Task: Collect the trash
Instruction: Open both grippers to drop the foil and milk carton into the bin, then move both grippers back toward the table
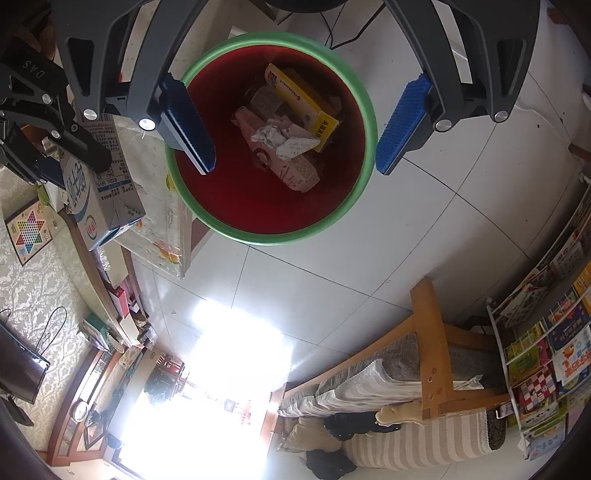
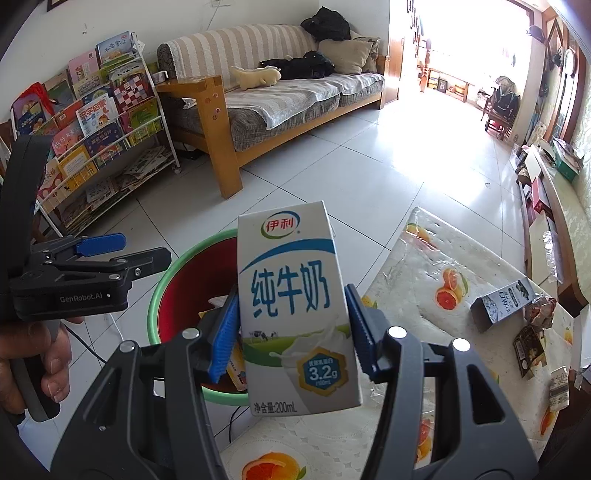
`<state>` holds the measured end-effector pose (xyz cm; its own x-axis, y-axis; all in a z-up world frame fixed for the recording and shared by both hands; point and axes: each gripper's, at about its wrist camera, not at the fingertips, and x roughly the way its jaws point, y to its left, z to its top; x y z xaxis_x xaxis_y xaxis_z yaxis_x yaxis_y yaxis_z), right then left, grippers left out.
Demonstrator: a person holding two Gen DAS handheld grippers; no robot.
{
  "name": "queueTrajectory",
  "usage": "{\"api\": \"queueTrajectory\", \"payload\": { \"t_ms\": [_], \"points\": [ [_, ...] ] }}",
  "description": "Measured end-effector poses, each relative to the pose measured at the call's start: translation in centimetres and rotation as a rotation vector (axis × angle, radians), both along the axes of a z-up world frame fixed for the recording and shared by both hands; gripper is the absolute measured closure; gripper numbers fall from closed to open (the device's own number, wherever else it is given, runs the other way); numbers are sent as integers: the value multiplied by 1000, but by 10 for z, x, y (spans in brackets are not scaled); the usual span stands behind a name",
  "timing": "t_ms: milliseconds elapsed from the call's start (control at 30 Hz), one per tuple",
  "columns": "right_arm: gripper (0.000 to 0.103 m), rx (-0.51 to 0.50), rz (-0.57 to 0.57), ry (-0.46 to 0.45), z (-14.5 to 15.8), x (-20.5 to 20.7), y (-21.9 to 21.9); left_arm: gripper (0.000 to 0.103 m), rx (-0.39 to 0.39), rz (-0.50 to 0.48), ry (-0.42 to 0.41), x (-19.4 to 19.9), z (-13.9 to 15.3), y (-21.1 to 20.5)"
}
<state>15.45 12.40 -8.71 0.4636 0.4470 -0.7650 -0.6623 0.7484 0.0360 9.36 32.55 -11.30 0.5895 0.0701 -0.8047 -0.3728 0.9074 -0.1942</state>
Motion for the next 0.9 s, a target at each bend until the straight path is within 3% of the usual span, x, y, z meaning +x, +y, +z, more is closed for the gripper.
{"api": "queueTrajectory", "payload": {
  "t_ms": [233, 300, 333, 367, 700, 900],
  "points": [
    [49, -10, 45, 28, -8, -4, 20, 16, 2, 34, -14, -11, 4, 10],
    [38, -14, 55, 23, -7, -7, 24, 16, 2, 41, -15, -13, 4, 12],
    [20, -17, 60, 14, -7, -9, 26, 16, 6, 46, -13, -14, 4, 14],
    [10, -20, 59, -6, -5, -11, 27, 16, 7, 50, -11, -15, 4, 15],
    [5, -17, 18, -42, 4, -12, 11, 15, 9, 43, -12, -14, 7, 9],
    [5, -4, -50, -53, 13, -7, -30, 15, 19, -22, -20, 3, 14, -27]
  ]
}}
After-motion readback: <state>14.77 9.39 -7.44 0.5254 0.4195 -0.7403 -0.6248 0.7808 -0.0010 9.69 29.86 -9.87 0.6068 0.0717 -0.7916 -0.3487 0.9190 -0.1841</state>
